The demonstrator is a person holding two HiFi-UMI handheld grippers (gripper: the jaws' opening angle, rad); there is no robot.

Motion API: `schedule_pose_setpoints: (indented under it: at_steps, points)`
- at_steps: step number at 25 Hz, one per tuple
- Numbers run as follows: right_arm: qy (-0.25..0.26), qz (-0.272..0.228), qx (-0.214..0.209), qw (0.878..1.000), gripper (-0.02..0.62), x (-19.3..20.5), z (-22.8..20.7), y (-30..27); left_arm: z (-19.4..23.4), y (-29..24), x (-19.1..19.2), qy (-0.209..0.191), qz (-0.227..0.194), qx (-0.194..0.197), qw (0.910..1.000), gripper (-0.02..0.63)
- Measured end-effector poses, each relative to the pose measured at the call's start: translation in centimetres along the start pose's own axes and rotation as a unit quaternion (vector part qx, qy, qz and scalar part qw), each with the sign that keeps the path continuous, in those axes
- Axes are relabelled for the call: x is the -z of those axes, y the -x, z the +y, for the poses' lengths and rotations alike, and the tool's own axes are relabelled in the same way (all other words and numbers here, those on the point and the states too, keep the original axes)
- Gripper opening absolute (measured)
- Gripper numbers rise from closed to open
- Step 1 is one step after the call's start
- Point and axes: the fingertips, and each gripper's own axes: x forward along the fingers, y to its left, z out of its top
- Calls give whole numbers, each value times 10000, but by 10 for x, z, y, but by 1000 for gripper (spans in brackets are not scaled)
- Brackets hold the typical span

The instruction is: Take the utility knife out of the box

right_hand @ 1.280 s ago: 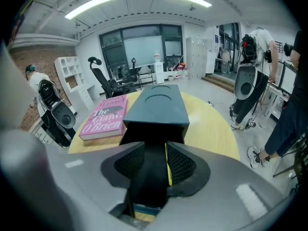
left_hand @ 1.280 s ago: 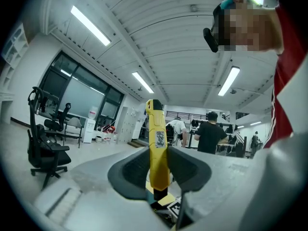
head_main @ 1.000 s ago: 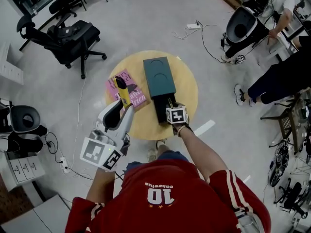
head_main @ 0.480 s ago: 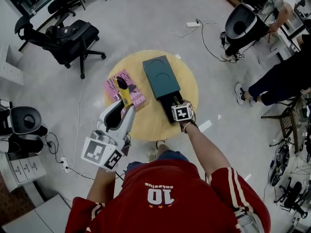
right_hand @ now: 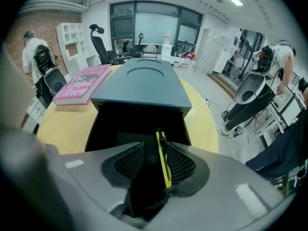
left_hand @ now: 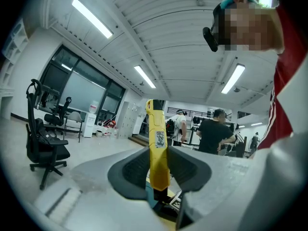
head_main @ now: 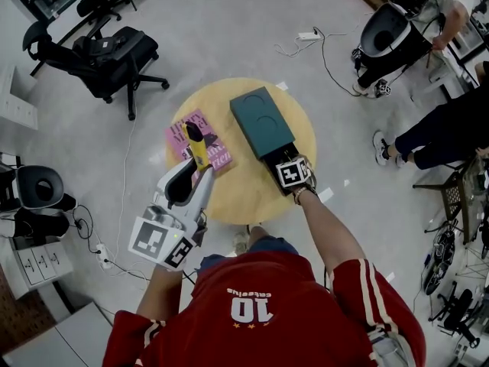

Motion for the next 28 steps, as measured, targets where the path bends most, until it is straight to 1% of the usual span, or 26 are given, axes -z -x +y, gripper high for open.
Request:
schedule_pose_setpoints:
  at_steps: [2,5,10,15,19,24,28]
  points:
    - [15,11,0,10000,129,-2,-1,-3,3,-1,1,8,14,3,10000,127]
    - [36,92,-114,9999,123,-2,2,-1,3,-2,2,28,21,4,10000,127]
    - [65,49,-271,9996,51,-4,7,-3,8,-4,1,53,32,12,10000,127]
    - [85,-41,-381,9992,52,-5,9,1,9,-3,2,55,37,7,10000,127]
    - [117,-341,-348,9987,51,-12,7,9,8,0,0,30,0,23,10000,127]
    - [153,-471,-324,9982,51,-8,10,18,2,8,-2,-6,-42,69,10000,127]
    - [57,-590,-192,9981,51,-3,6,40,-9,17,-5,-50,-106,137,9998,127]
